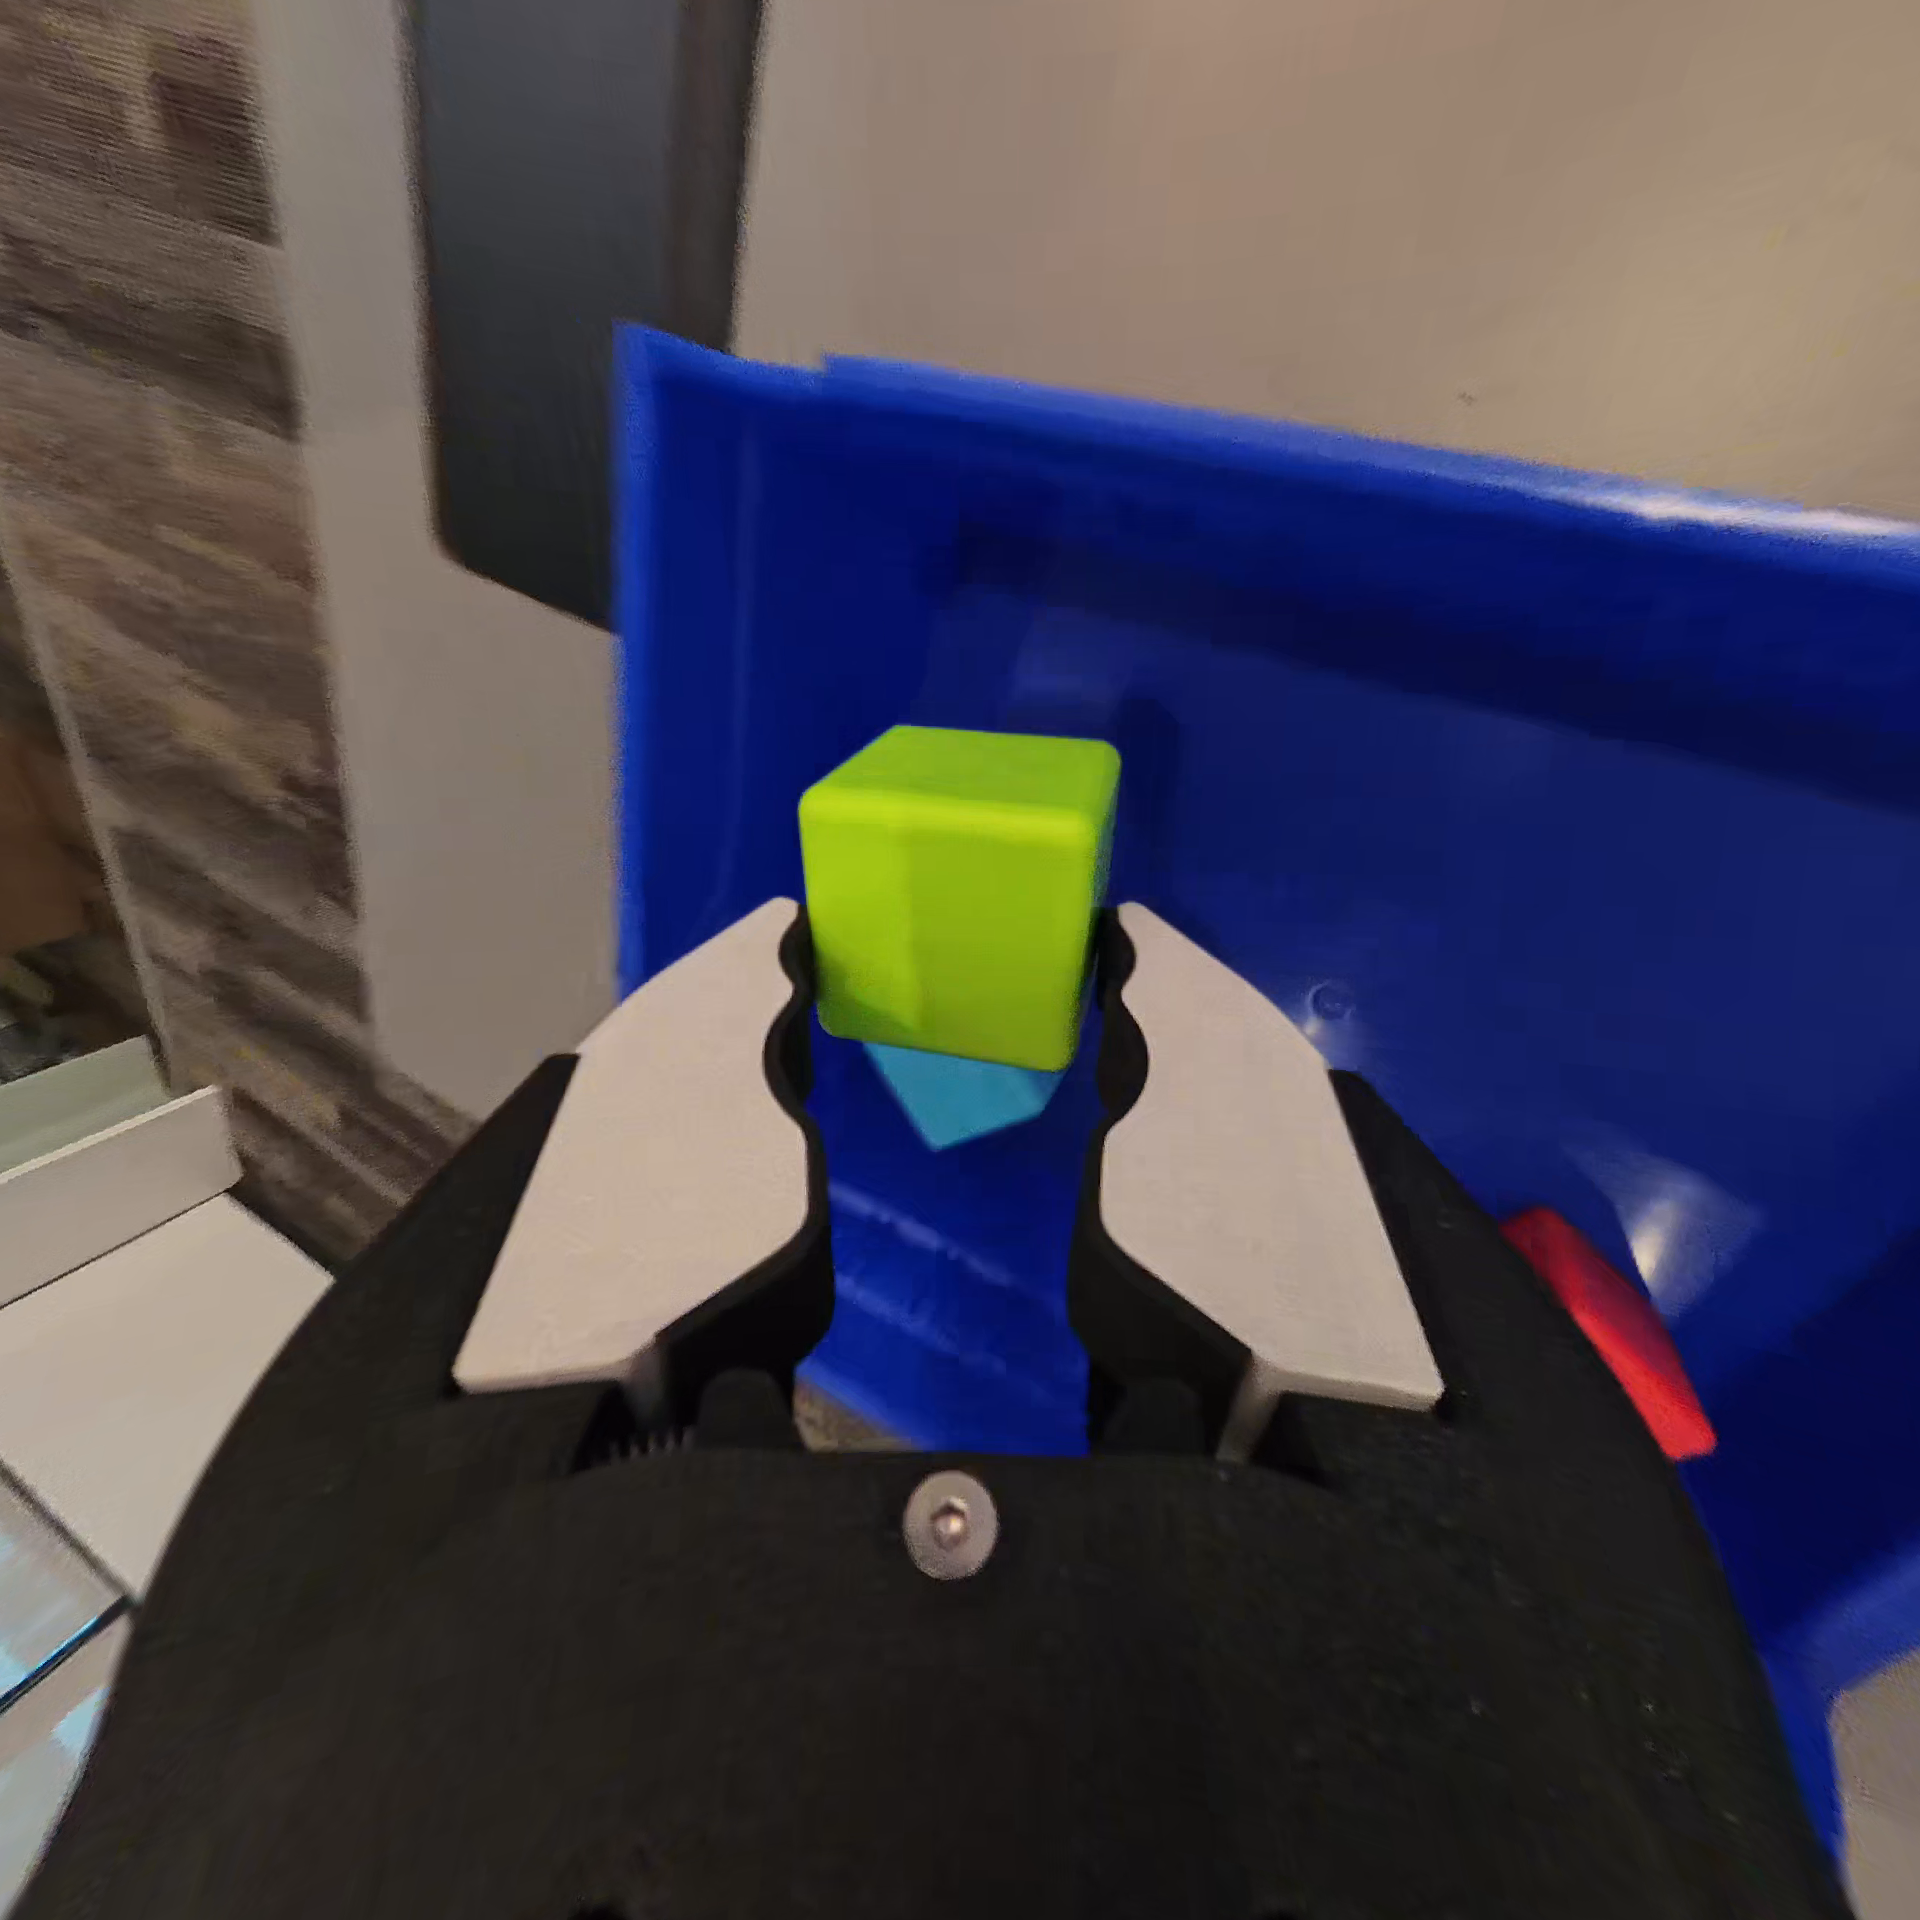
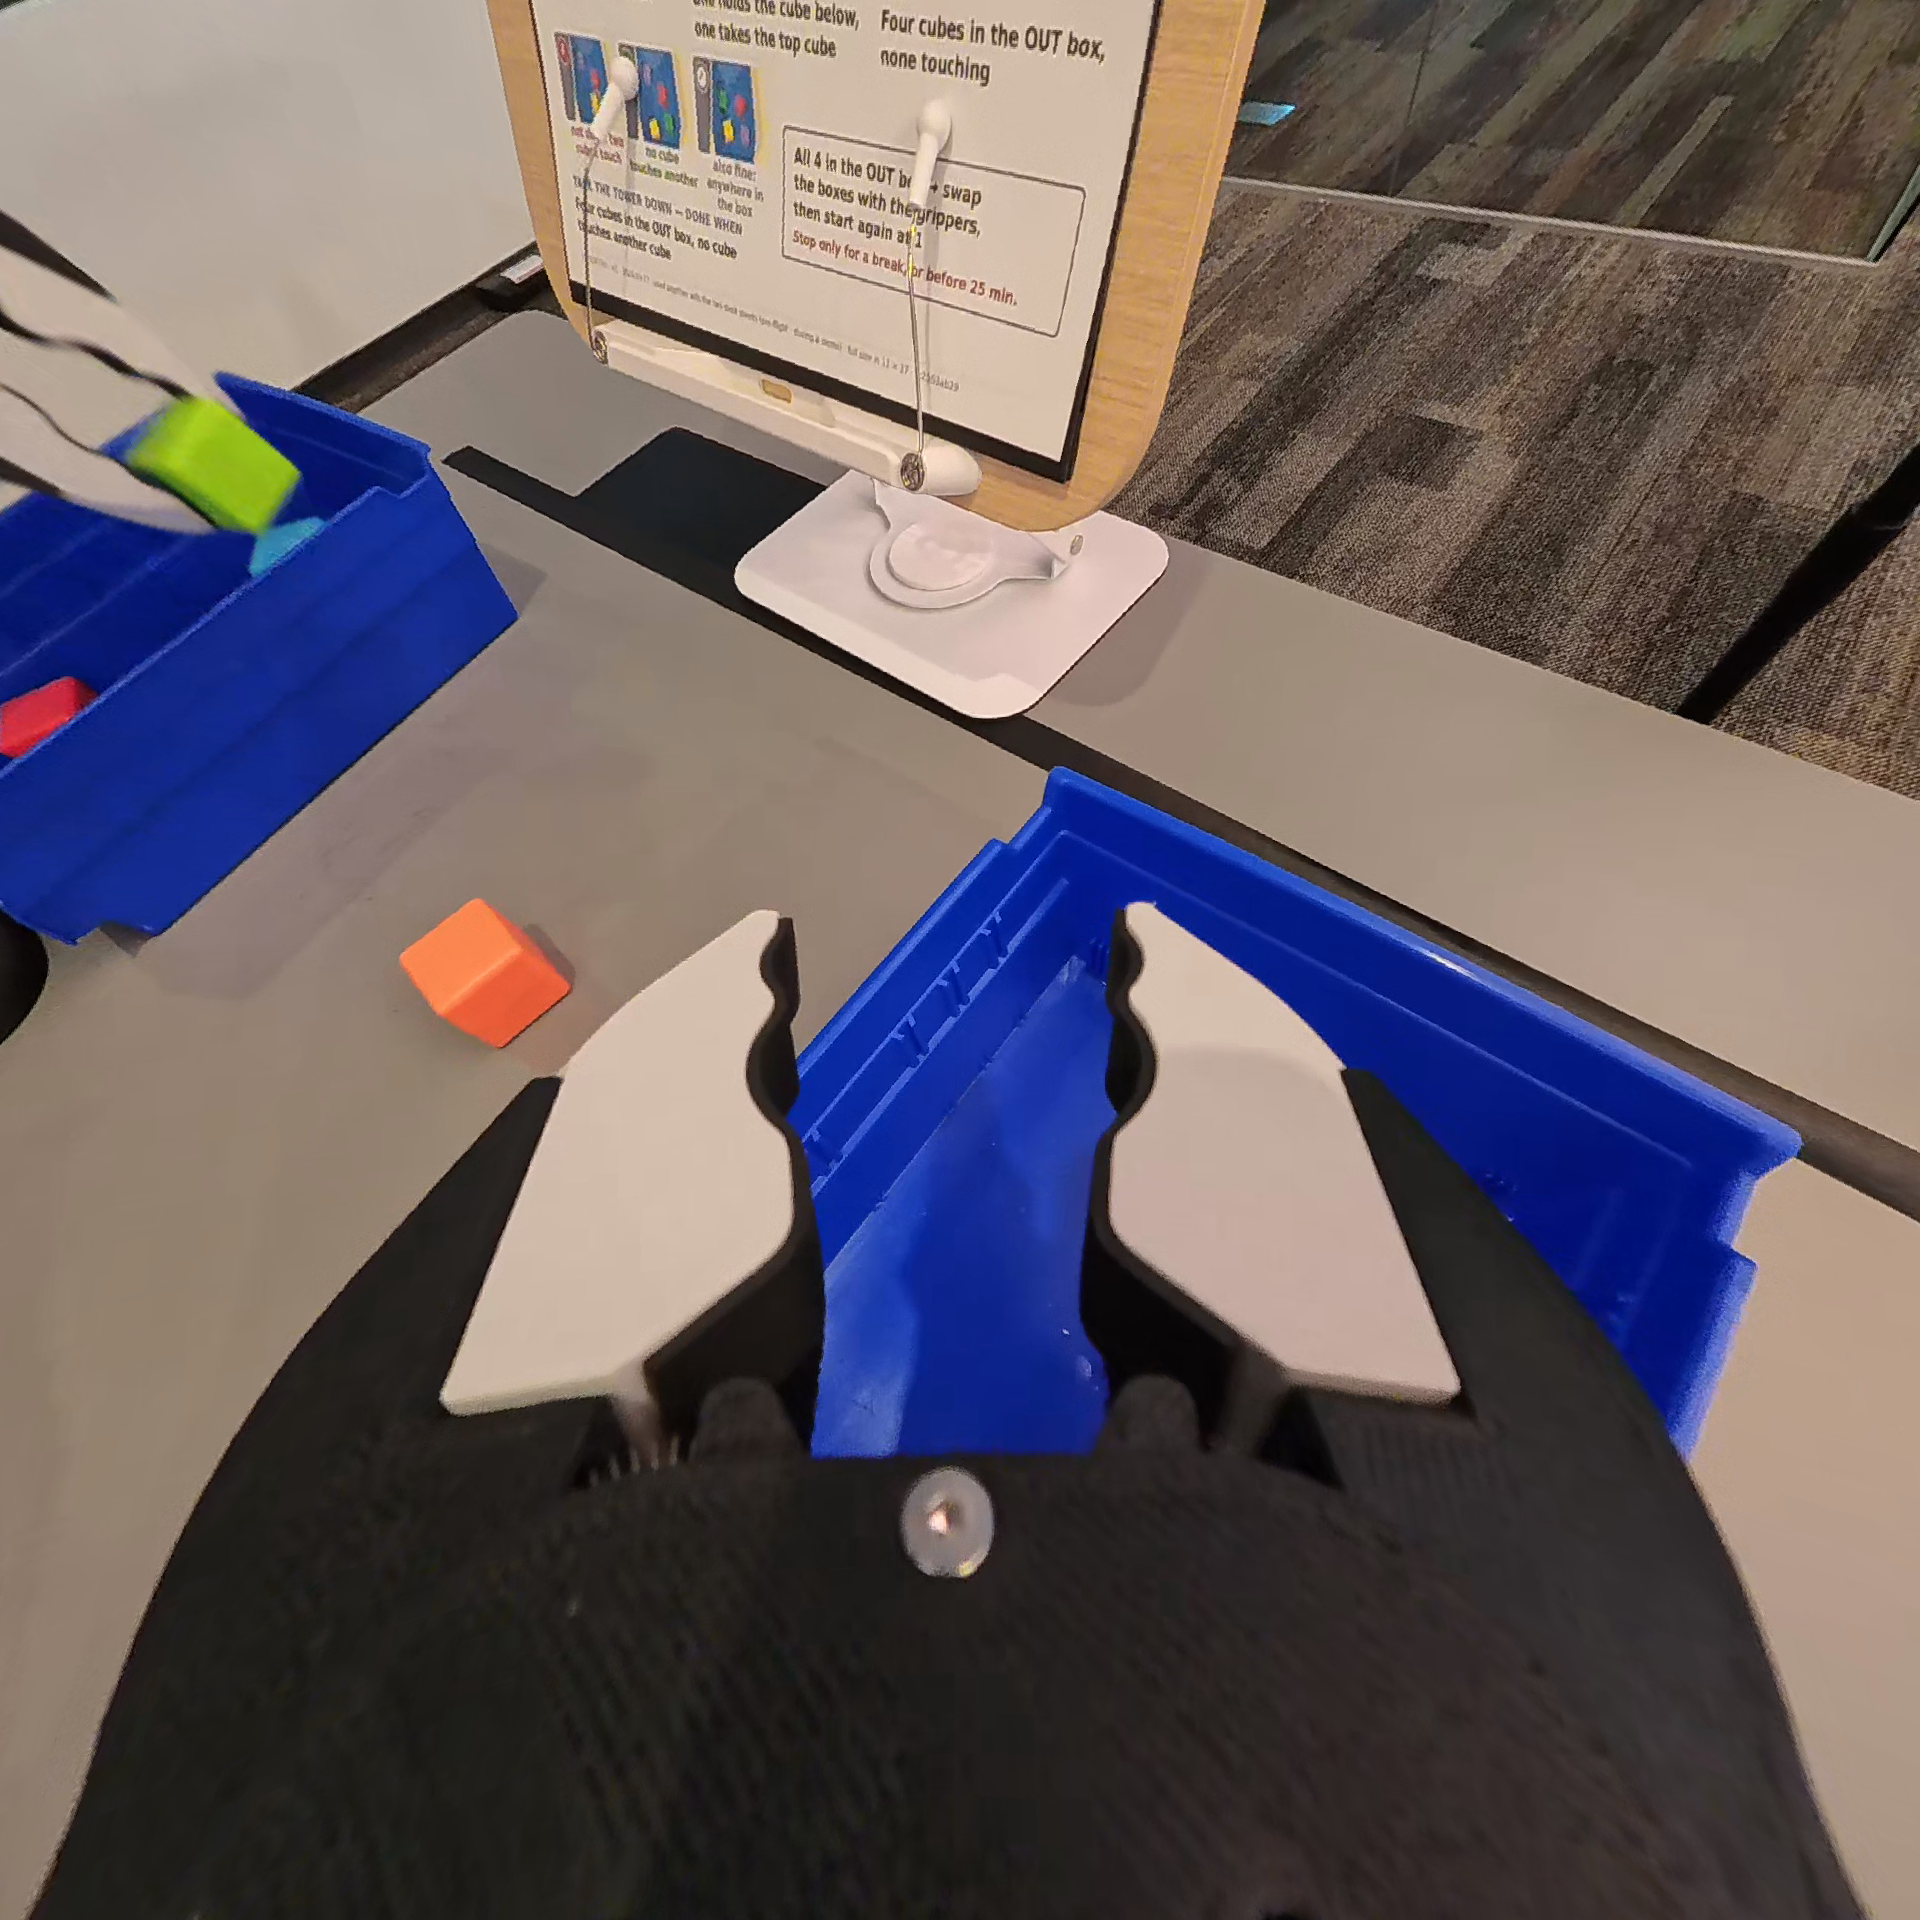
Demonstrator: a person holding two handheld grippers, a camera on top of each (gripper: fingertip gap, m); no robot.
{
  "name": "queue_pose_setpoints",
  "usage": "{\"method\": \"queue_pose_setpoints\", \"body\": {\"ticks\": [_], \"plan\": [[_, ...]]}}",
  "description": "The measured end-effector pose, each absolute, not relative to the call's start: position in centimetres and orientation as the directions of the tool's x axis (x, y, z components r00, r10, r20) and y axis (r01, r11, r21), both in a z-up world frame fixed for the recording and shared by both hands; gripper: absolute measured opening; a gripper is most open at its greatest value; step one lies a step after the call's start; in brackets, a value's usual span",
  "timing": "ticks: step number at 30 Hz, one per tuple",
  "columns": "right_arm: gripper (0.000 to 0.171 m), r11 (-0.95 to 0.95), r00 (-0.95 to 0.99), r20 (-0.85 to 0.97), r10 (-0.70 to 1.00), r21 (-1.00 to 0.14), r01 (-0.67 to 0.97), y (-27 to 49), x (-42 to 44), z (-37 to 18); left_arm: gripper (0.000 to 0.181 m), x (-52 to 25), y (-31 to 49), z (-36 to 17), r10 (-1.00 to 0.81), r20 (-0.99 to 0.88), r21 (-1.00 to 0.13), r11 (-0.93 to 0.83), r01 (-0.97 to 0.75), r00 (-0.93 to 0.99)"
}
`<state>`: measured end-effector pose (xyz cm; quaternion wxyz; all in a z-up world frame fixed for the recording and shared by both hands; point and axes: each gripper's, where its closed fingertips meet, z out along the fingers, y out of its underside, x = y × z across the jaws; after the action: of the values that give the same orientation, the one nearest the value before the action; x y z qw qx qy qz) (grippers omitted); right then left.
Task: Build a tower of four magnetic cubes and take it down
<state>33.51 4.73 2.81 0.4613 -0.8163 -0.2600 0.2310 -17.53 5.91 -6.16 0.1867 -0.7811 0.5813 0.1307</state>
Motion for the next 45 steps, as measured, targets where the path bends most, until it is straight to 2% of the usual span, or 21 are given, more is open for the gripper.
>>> {"method": "queue_pose_setpoints", "body": {"ticks": [3, 6, 10, 14, 19, 25, 32, 38, 40, 42, 45], "plan": [[0.059, -0.444, 0.755, -0.133, 0.642, -0.867, 0.226, 4.6, 33.3, 2.6, 0.052, -14.8, 5.1, -0.1, -0.814, -0.495, -0.204, -0.229, -0.952, 0.302], [0.059, -0.441, 0.751, -0.116, 0.650, -0.862, 0.248, 4.4, 33.0, 2.6, 0.052, -7.5, 2.2, 3.1, -0.851, -0.454, -0.302, -0.132, -0.944, 0.264], [0.059, -0.428, 0.738, -0.121, 0.664, -0.871, 0.242, 3.9, 32.6, 3.1, 0.052, 2.5, -2.1, 1.6, -0.923, -0.370, -0.342, 0.028, -0.939, 0.107], [0.059, -0.430, 0.730, -0.126, 0.671, -0.869, 0.246, 3.6, 32.5, 3.0, 0.051, 7.2, -3.7, -3.2, -0.949, -0.314, -0.253, 0.054, -0.966, 0.029], [0.059, -0.427, 0.722, -0.142, 0.677, -0.875, 0.228, 3.5, 32.7, 3.4, 0.051, 8.4, -4.4, -7.5, -0.959, -0.279, -0.150, 0.085, -0.985, -0.040], [0.059, -0.432, 0.715, -0.180, 0.676, -0.883, 0.186, 3.4, 32.9, 3.7, 0.051, 9.4, -4.0, -9.0, -0.963, -0.266, -0.143, 0.090, -0.986, -0.049], [0.059, -0.454, 0.723, -0.174, 0.669, -0.865, 0.213, 3.6, 33.2, 2.8, 0.050, 9.9, -3.7, -10.6, -0.971, -0.234, -0.125, 0.086, -0.988, -0.055], [0.059, -0.472, 0.717, -0.188, 0.671, -0.854, 0.218, 3.6, 33.0, 2.3, 0.050, 10.0, -3.6, -10.5, -0.970, -0.236, -0.113, 0.088, -0.990, -0.060], [0.059, -0.477, 0.716, -0.188, 0.672, -0.850, 0.223, 3.6, 33.0, 2.1, 0.062, 9.9, -3.4, -10.1, -0.964, -0.261, -0.117, 0.085, -0.989, -0.052], [0.059, -0.481, 0.716, -0.189, 0.672, -0.847, 0.227, 3.6, 33.1, 1.9, 0.071, 9.5, -3.2, -8.7, -0.957, -0.291, -0.148, 0.055, -0.988, -0.009], [0.060, -0.484, 0.718, -0.196, 0.668, -0.847, 0.219, 3.6, 33.4, 1.9, 0.071, 7.4, -3.4, -4.5, -0.935, -0.340, -0.243, -0.020, -0.970, 0.105]]}}
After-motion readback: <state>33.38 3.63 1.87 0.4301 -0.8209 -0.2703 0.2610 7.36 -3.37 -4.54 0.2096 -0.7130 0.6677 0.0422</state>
